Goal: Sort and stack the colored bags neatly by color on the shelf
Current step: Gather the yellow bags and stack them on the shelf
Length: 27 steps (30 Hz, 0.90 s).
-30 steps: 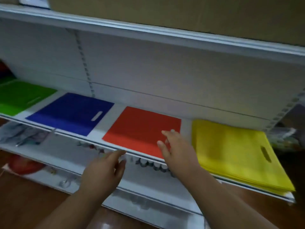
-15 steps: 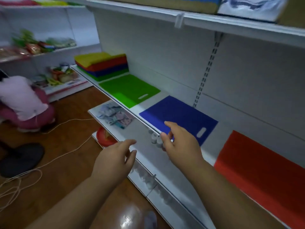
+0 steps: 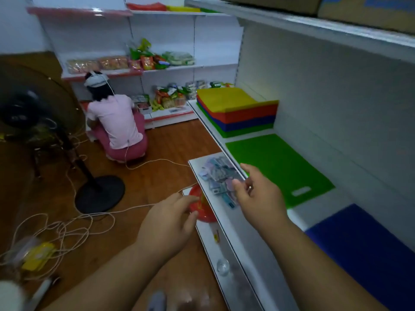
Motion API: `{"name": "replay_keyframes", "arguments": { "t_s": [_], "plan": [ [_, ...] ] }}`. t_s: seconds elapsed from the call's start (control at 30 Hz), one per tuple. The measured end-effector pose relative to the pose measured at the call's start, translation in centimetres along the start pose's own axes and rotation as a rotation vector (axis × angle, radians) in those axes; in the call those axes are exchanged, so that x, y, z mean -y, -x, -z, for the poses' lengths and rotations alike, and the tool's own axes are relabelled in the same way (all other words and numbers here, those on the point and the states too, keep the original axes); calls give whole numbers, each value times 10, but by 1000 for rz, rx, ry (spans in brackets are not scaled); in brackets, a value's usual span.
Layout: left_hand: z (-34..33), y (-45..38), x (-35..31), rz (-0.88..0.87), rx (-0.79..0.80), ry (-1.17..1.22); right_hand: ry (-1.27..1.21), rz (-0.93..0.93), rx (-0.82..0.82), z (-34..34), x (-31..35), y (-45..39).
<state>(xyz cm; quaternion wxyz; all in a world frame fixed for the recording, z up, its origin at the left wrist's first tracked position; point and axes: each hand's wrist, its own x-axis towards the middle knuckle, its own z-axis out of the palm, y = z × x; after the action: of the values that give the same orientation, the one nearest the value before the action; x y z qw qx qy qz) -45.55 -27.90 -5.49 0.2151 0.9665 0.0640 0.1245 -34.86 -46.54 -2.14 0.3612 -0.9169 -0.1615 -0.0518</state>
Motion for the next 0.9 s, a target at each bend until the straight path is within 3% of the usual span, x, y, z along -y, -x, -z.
{"name": "replay_keyframes", "arguments": {
  "t_s": [0.23,0.53,0.77,0.9],
  "plan": [
    [13,-116,99,-76,46,62,10,-99,-81,-64,41,-97],
    [4,-257,126,-193,80,193,6,-247,-176,-76,40,-187],
    [0,-341,142,-224,110,176,56,-329,2,-87,35,-285],
    [-7,-379,151,-189,206,282,129,-435,107,-97,28,-313]
  ]
}}
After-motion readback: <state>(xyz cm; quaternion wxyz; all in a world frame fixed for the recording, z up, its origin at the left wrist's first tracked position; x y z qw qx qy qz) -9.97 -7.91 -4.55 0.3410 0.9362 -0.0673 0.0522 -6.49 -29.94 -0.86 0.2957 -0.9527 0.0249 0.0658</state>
